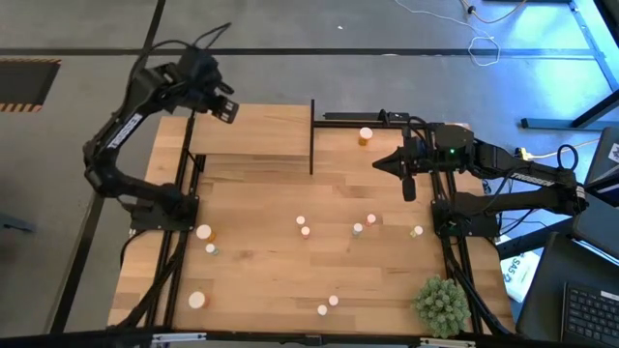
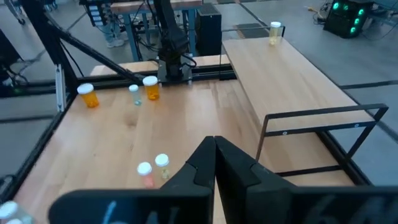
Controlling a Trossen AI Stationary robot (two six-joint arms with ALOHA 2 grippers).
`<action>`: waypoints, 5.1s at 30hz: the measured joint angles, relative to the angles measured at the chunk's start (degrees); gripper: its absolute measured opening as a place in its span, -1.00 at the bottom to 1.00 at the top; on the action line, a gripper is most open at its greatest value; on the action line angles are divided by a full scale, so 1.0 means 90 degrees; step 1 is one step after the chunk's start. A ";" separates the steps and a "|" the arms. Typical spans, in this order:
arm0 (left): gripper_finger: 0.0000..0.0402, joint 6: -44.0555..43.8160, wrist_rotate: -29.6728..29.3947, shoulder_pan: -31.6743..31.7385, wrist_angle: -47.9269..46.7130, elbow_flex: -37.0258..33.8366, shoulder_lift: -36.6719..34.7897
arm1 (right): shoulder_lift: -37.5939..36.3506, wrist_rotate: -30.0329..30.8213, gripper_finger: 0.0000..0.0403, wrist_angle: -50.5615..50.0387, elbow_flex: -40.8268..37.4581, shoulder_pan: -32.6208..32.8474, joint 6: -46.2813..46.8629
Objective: Pick and place medicine bottles onto shelf by color
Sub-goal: Put the top right small blue pill on the shelf
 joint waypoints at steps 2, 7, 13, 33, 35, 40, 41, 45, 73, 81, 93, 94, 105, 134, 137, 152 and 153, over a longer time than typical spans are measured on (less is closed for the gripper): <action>-0.29 -0.0168 0.0003 -0.0407 -0.0003 0.0000 -0.0118 | 0.0000 0.0001 -0.94 0.0068 0.0000 0.0006 0.0176; -0.29 -0.0905 -0.0018 -0.1340 -0.0010 0.0000 -0.0362 | 0.0000 0.0012 -0.94 0.0129 0.0000 0.0087 0.0161; -0.29 -0.1497 -0.0306 -0.2568 -0.0016 0.0000 -0.0542 | 0.0156 0.0167 -0.94 -0.0455 0.0287 0.0264 0.0155; -0.30 -0.2390 -0.1797 -0.5833 -0.0167 0.0000 -0.0602 | 0.2253 0.0148 -0.94 -0.4846 0.3534 0.1158 -0.1127; -0.30 -0.2390 -0.1800 -0.5978 -0.0222 0.0000 -0.0602 | 0.2401 0.0104 -0.94 -0.4876 0.3629 0.1401 -0.1134; -0.30 -0.2388 -0.1800 -0.6303 -0.0407 0.0000 -0.0638 | 0.2777 0.0093 -0.96 -0.4746 0.3682 0.1782 -0.0302; -0.30 -0.2388 -0.1800 -0.6350 -0.0441 0.0000 -0.0638 | 0.2849 0.0111 -0.96 -0.4719 0.3682 0.1806 0.0036; -0.30 -0.2388 -0.1912 -0.6529 -0.0454 0.0002 -0.0703 | 0.3122 -0.0087 -0.92 -0.4715 0.3682 0.1813 0.0869; -0.30 -0.2390 -0.2106 -0.6712 -0.0404 0.0005 -0.0849 | 0.4722 -0.0441 -0.05 -0.4938 0.3684 0.2194 -0.0845; -0.30 -0.2372 -0.2103 -0.6710 -0.0449 0.0005 -0.0849 | 0.5533 -0.0331 -0.06 -0.5088 0.3684 0.2192 -0.1139; -0.30 -0.2223 -0.2096 -0.6710 -0.0444 0.0002 -0.0849 | 0.6182 -0.0322 -0.06 -0.5090 0.3638 0.2054 -0.1536; -0.30 -0.2223 -0.2096 -0.6710 -0.0445 0.0002 -0.0849 | 0.6165 -0.0322 -0.06 -0.4985 0.3564 0.2036 -0.1571; -0.30 -0.2230 -0.2096 -0.6710 -0.0415 0.0000 -0.0847 | 0.5957 -0.0141 -0.06 -0.4206 0.2626 0.1993 -0.1608; -0.30 -0.2269 -0.2096 -0.6710 -0.0393 0.0000 -0.0847 | 0.5943 0.0167 -0.06 -0.3698 0.2217 0.1991 -0.1533; -0.30 -0.2269 -0.2098 -0.6711 -0.0393 0.0000 -0.0847 | 0.5943 0.0167 -0.06 -0.3681 0.2217 0.1991 -0.1510; -0.30 -0.2267 -0.2098 -0.6711 -0.0396 0.0000 -0.0847 | 0.5945 0.0174 -0.06 -0.3488 0.1814 0.2042 -0.1504; -0.30 -0.2267 -0.2098 -0.6711 -0.0396 0.0000 -0.0847 | 0.5945 0.0174 -0.06 -0.3381 0.1814 0.2042 -0.1504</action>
